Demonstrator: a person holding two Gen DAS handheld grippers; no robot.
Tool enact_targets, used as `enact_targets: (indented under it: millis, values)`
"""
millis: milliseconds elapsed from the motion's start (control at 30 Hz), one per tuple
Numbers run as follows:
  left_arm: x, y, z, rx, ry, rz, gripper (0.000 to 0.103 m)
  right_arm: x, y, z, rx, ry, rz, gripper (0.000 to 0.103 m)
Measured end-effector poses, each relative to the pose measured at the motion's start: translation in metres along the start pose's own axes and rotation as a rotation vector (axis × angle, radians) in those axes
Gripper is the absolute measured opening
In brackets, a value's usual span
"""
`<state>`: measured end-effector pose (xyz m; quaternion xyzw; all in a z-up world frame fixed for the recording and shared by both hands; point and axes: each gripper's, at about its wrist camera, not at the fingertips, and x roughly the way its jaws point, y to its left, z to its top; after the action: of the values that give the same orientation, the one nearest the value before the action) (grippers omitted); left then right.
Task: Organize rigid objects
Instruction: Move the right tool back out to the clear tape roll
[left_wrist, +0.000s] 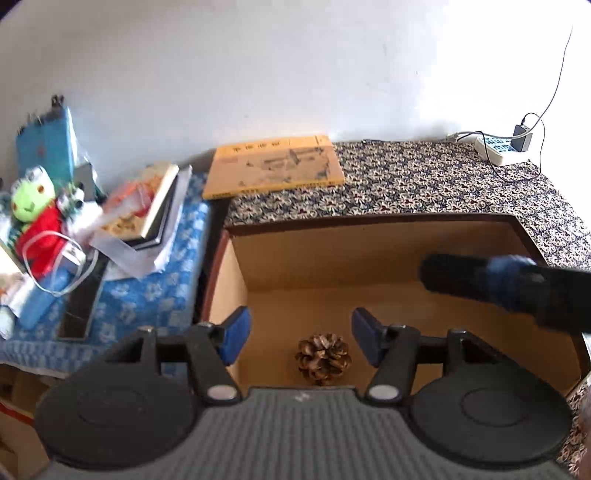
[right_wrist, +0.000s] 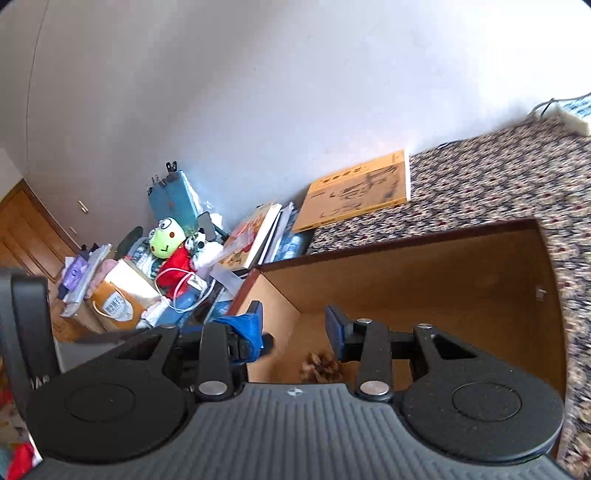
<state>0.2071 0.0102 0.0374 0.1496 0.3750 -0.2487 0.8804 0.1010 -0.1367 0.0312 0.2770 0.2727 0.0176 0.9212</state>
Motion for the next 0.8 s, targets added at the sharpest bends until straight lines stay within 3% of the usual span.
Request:
enact_targets:
  millis: [133,300,600,800]
  values:
    - [-0.017,-0.007,-0.003,0.012,-0.023,0.013,0.064,-0.019,0.001,-0.005,-0.004,-0.034,-0.025,0.022]
    - [-0.033,-0.015,-0.006,0.026,-0.049,0.066,0.064,-0.027,-0.001,-0.006,0.008,0.007,-0.04,0.024]
    - [-0.055,-0.027,-0.016,-0.03,-0.043,0.121,0.06,-0.053,-0.006,-0.012,0.002,0.076,0.029,0.024]
    - [-0.071,-0.051,-0.028,-0.05,-0.057,0.155,0.06,-0.091,-0.015,-0.029,-0.047,0.002,0.006,0.024]
